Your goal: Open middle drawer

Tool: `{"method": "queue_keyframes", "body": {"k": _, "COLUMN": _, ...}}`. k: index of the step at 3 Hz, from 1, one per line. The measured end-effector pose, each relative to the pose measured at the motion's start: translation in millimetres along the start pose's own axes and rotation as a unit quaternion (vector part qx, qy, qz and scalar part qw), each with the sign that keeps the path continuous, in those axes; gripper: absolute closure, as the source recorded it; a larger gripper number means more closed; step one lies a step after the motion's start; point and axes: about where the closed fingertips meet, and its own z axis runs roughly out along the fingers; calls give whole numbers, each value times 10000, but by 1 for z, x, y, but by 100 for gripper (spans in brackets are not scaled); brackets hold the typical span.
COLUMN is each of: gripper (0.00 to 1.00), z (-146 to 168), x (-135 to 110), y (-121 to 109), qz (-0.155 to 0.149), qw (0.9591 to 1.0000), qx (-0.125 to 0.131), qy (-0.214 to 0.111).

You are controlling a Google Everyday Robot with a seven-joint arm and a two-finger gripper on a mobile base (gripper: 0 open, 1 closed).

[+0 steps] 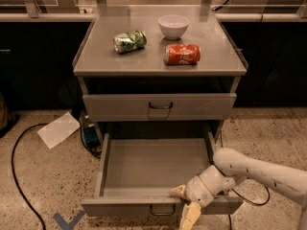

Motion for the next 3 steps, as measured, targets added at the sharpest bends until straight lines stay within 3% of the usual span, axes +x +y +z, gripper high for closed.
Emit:
{"method": "queue_keyframes", "body": {"k": 2, "gripper": 0, "z": 8, "x": 0, "y": 3, "qz": -64, "qw": 9999, "qx": -115, "qy": -67}}
{"method": "queue_keyframes", "body": {"k": 3, "gripper": 0, "z": 18, "x": 7, "y": 20, "qz": -20, "qw": 9995, "qx": -292, "qy": -147}}
